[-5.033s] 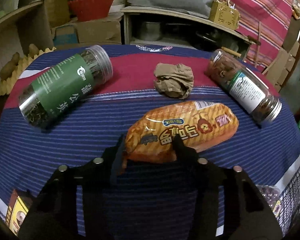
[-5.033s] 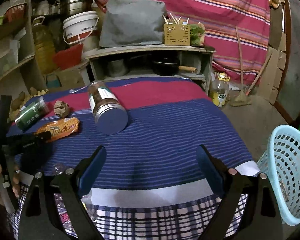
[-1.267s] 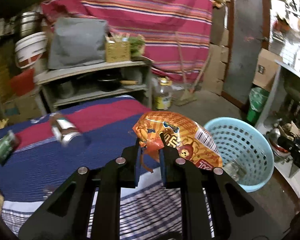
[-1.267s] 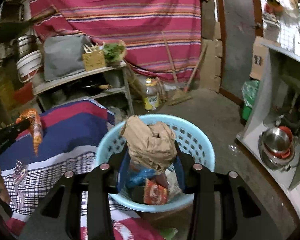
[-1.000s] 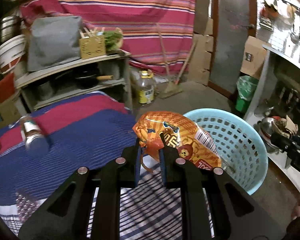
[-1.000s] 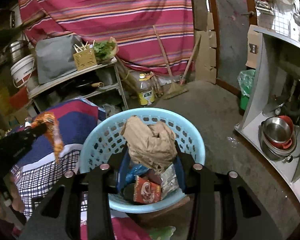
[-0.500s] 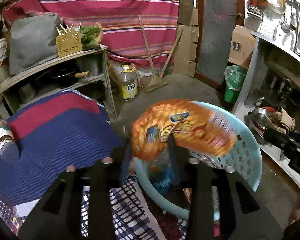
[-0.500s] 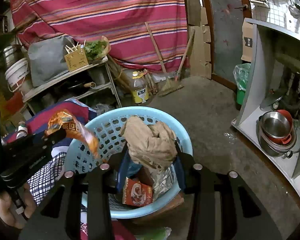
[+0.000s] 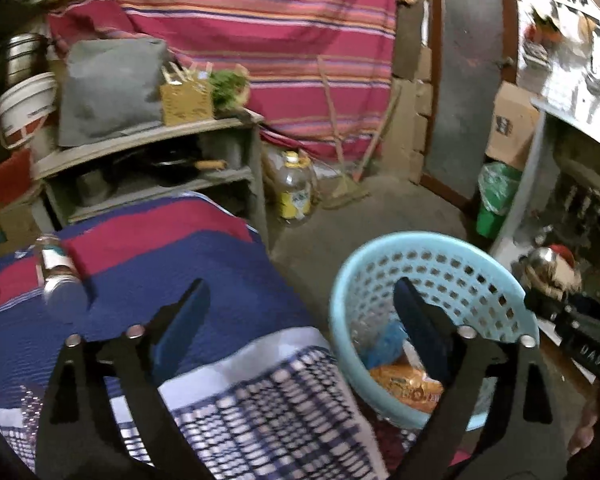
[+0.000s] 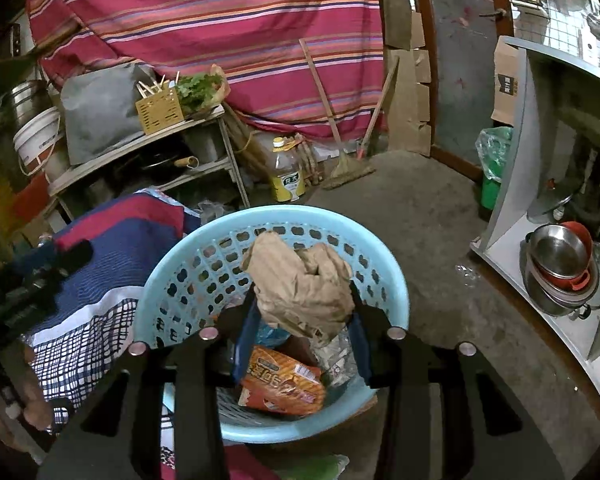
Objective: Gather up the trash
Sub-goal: 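Open both tools to drop the orange bag and brown paper into the basket, then move both tools back over the table away from the basket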
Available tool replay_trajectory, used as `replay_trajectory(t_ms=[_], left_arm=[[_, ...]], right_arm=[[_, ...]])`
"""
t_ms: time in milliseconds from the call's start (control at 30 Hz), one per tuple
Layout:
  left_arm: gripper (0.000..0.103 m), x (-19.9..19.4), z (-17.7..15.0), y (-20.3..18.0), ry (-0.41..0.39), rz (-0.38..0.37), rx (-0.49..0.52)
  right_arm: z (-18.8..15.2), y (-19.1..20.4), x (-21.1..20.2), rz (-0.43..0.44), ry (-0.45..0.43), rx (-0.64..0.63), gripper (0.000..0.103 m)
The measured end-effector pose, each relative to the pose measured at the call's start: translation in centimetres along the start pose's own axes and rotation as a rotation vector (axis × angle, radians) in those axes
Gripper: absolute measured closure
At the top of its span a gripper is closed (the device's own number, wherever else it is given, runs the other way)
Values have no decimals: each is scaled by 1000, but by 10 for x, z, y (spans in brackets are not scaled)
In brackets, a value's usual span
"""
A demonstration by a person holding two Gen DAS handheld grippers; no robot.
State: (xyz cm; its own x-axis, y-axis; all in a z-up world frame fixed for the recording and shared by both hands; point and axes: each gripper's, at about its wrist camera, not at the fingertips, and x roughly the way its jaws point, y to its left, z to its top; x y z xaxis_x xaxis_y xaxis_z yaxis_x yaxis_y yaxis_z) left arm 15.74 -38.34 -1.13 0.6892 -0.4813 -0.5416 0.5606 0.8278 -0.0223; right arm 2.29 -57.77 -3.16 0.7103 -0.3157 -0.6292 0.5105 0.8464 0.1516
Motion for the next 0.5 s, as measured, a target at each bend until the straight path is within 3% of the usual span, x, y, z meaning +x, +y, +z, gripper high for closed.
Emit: replay_trajectory(t_ms=[300, 367, 400, 433, 500], left_arm=[[5, -26, 2, 37, -34, 31, -58], [5, -31, 0, 44, -40, 26, -65], [5, -35, -1, 49, -52, 29, -73], [5, -39, -2, 52, -59, 37, -80], [5, -48, -2, 62, -72, 58, -99]], right_arm=[[5, 16, 17, 31, 10, -25, 59], [6, 18, 22, 37, 14, -28, 49], [6, 18, 22, 37, 14, -30, 32], [7, 19, 23, 30, 9, -32, 25], [7, 20, 23, 12, -4, -40, 25]])
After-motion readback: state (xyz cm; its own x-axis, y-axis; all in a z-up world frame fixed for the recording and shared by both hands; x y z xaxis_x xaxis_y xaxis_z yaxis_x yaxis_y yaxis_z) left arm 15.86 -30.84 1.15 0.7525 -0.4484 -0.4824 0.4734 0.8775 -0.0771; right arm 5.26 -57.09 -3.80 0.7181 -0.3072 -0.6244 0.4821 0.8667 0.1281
